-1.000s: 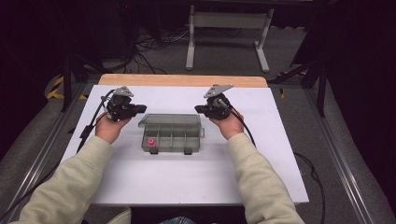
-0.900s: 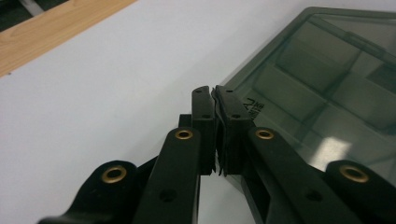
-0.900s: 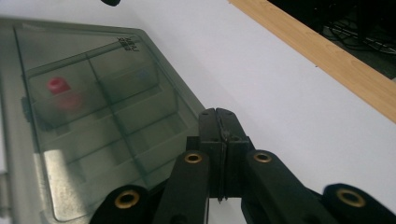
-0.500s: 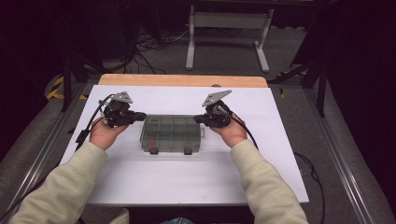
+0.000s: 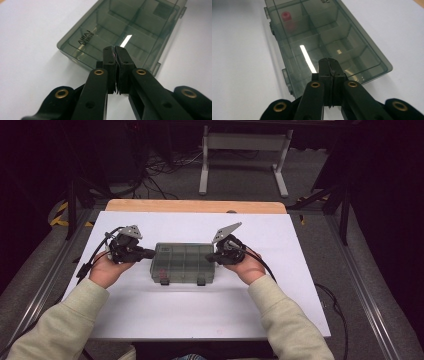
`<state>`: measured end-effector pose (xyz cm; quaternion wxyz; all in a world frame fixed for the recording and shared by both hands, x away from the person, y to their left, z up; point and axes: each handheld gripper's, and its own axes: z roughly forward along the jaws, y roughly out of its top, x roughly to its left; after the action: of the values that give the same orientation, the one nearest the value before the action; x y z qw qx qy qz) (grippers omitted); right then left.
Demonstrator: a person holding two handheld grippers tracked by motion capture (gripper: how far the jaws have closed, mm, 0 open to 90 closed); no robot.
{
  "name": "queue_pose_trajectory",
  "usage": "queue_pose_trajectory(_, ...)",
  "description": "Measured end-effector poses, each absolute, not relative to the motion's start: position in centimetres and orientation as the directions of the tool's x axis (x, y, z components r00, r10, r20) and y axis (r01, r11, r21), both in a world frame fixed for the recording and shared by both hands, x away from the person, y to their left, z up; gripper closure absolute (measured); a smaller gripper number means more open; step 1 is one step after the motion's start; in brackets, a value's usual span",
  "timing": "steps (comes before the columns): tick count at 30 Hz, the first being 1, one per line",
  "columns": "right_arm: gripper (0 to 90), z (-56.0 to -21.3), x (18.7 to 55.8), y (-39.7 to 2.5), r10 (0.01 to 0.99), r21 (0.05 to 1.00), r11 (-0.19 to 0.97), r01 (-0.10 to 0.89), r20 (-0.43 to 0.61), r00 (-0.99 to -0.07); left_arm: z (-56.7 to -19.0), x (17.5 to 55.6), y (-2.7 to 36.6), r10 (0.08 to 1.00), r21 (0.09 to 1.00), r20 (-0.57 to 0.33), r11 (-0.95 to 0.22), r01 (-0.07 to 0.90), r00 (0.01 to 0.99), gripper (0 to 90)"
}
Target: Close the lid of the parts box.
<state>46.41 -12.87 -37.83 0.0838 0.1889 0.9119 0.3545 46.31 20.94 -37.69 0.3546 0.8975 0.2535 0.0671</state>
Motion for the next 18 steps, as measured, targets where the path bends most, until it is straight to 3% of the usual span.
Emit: queue_pose_trajectory(18,90.0,-38.67,45.56,-12.31,0.375,0.613,0.733,0.294,-0.004,-0.927,-38.53,45.95,20.27,0.440,0.603,-0.094,-0.689,0.403,0.893,86.6)
